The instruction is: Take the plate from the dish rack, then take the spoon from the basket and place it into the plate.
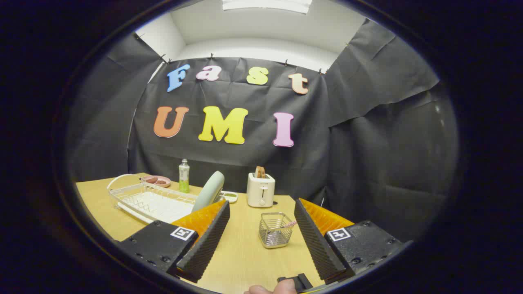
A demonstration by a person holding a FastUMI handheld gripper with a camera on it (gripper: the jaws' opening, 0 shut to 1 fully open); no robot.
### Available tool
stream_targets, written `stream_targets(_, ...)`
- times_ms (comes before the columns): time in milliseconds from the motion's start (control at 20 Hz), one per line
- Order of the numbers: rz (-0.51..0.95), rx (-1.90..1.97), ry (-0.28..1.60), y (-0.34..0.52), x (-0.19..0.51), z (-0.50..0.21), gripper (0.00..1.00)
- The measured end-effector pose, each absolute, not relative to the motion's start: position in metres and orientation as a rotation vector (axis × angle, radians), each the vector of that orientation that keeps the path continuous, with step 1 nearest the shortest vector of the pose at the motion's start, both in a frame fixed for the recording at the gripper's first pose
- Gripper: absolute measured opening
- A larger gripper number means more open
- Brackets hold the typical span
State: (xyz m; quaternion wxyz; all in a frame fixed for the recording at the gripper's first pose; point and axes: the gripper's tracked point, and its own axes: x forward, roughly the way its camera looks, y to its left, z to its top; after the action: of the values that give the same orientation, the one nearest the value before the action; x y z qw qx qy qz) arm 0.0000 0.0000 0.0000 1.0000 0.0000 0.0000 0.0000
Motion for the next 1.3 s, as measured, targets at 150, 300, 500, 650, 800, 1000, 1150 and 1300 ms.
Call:
stream_targets(150, 0.002, 0.008, -0.006, 0.003, -0.001, 0.001, 1.0)
stream_targets(300, 0.007, 0.009, -0.007, 0.008, -0.002, 0.003, 1.0)
stream_targets(500, 0.028, 0.002, 0.019, 0.017, 0.0, -0.003, 1.0)
stream_targets(650, 0.038, 0.013, 0.036, 0.02, 0.001, -0.004, 1.0)
stream_targets(800, 0.047, 0.03, 0.044, 0.022, 0.002, -0.001, 1.0)
stream_targets(1000, 0.059, 0.041, 0.064, 0.021, 0.007, 0.004, 1.0)
stream_targets(1150, 0.071, 0.034, 0.084, 0.022, 0.011, 0.008, 1.0)
stream_targets(1300, 0.125, 0.028, 0.127, 0.033, 0.017, 0.016, 1.0)
